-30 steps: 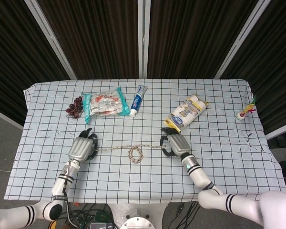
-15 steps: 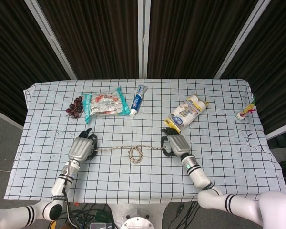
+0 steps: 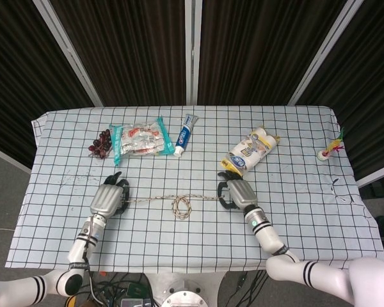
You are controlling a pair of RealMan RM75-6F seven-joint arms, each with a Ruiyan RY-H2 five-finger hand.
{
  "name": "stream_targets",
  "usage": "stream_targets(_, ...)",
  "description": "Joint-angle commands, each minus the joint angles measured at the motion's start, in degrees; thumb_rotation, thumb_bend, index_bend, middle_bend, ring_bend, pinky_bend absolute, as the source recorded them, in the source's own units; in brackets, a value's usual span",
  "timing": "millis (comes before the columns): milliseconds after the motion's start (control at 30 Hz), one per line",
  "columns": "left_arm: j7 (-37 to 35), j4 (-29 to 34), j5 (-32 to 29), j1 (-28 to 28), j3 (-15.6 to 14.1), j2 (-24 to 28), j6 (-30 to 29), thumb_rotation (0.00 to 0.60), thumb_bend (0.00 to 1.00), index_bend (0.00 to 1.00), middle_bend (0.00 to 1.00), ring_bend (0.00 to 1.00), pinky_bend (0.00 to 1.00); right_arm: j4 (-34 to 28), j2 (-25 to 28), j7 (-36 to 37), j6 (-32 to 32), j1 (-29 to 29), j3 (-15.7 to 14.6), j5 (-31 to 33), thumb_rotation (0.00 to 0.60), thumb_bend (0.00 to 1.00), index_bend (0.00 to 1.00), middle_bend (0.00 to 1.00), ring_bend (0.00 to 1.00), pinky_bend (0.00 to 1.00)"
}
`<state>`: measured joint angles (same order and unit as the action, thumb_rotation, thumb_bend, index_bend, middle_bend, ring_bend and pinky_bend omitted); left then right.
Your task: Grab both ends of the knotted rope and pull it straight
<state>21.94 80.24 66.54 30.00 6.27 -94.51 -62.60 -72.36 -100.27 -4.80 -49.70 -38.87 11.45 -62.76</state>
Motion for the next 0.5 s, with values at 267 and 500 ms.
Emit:
stream_targets(267,-1.0,0.5,0.1,-0.6,0.9,1.2,-1.4,0.600,0.36,0.67,0.27,0.04,0.14,-4.5,2.1,-1.4,-5.0,2.6,-0.3,-1.0,0.600,0.36,0.58,0.13,0.00,0.00)
stream_targets(500,-2.3,1.4,0.0,-0.9,2.3,3.3,-2.5,0.600,0.36,0.67,0.27,0.04,0.14,-10.4,5.6,-3.8,-11.7,6.3,-1.8,-3.0,0.600,0.37,0.58,0.14,0.00,0.00)
